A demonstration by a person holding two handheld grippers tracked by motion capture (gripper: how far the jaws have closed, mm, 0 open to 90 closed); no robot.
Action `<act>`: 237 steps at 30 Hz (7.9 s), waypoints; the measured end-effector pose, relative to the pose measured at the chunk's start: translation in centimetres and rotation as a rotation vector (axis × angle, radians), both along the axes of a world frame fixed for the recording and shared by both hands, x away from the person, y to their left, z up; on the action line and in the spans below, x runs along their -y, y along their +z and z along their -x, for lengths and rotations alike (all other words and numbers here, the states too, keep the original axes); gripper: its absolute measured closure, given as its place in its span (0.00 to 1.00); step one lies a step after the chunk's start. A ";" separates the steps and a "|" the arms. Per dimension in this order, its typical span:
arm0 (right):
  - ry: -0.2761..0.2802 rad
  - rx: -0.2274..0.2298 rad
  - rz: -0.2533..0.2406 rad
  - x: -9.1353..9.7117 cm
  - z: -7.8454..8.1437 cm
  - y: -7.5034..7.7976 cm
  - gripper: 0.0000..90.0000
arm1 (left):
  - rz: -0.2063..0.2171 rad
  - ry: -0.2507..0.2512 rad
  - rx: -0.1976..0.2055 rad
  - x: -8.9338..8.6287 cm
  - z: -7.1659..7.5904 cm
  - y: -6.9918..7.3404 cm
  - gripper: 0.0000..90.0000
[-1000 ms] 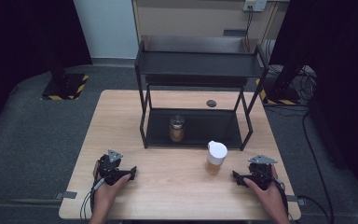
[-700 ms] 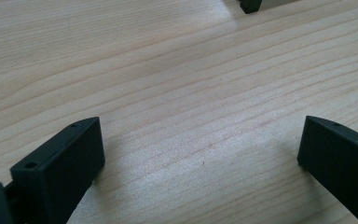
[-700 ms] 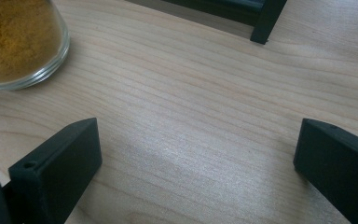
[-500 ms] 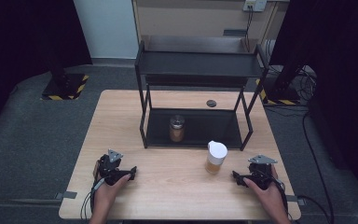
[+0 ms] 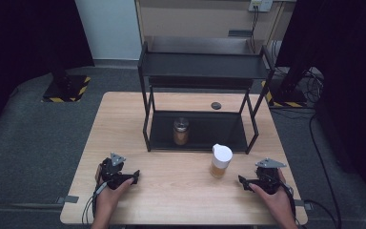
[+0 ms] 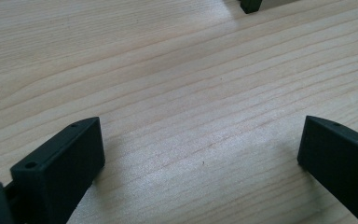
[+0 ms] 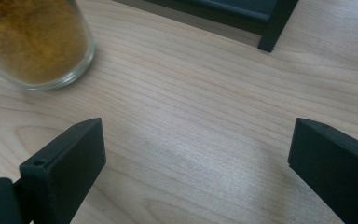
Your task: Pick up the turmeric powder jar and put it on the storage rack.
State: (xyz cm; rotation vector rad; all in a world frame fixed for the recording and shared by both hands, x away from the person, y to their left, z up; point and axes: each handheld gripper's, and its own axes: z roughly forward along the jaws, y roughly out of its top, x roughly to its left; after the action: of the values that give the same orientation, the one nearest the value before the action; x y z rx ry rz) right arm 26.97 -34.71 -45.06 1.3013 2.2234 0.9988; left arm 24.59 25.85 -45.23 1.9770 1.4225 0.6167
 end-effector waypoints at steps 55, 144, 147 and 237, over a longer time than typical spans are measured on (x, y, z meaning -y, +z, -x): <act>0.167 0.091 -0.119 -2.8 0.6 3.0 0.06 | 0.000 0.010 0.000 0.2 0.1 0.0 0.00; 0.091 0.182 -0.136 -7.9 0.1 3.2 0.35 | 0.000 0.009 0.000 0.2 0.1 0.0 0.00; 0.088 0.185 -0.136 -8.0 -0.1 3.5 0.35 | 0.000 0.009 0.000 0.2 0.1 0.0 0.00; -0.050 0.173 -0.080 -10.5 -10.9 4.2 0.35 | 0.000 0.016 0.001 0.4 0.6 0.0 0.00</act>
State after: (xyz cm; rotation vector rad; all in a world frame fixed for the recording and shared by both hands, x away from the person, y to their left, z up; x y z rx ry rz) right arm 37.89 -24.18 -40.89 1.2463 2.0311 1.1470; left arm 23.99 25.40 -45.25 1.9669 1.4387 0.6242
